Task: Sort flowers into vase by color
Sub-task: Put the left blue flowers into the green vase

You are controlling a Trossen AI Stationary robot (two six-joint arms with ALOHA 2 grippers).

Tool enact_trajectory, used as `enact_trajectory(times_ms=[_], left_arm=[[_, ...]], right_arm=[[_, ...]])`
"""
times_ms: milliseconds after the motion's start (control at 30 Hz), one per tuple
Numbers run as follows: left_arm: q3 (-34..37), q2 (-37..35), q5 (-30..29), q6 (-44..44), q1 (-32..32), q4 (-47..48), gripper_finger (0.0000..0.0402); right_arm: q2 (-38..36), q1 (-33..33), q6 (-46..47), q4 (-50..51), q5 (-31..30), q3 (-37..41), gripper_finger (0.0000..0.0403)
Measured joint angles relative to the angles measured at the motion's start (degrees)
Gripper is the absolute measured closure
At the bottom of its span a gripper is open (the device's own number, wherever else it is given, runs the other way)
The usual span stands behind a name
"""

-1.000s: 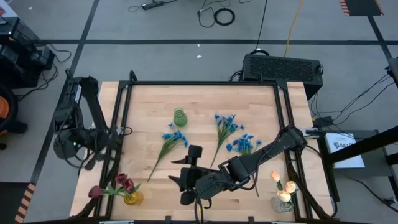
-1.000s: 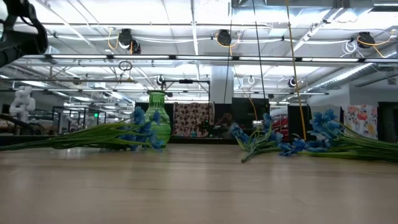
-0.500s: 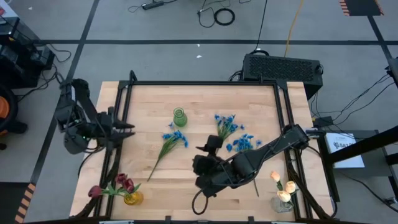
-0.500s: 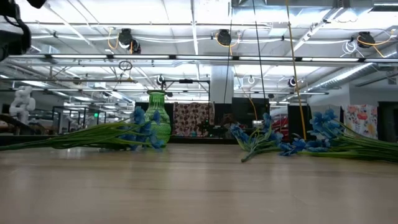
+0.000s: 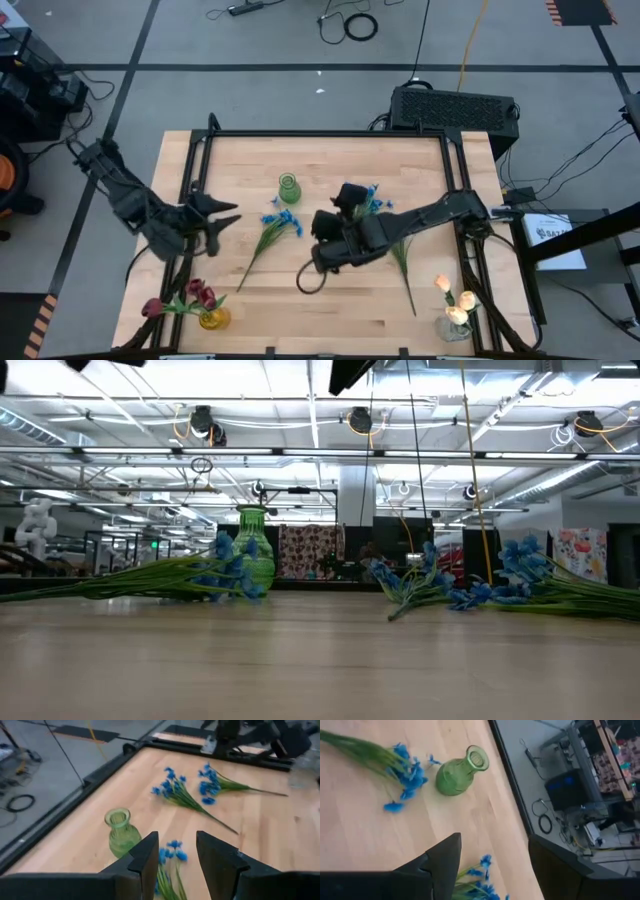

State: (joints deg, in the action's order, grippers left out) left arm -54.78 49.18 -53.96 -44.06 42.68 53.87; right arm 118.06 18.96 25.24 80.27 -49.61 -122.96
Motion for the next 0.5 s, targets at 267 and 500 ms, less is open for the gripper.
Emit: enact_trajectory(times_ms=[267, 500], left_arm=[[0.0, 7.1, 7.8, 3.9, -12.7, -7.0, 0.0263], [0.0, 12.5, 15.9, 5.5, -23.8, -6.3, 0.0263]], right_arm=[[0.0, -4.3, -12.3, -10.5, 0.4, 0.0, 0.0179], [0.0, -6.8, -14.5, -8.5, 6.3, 0.0, 0.0179]])
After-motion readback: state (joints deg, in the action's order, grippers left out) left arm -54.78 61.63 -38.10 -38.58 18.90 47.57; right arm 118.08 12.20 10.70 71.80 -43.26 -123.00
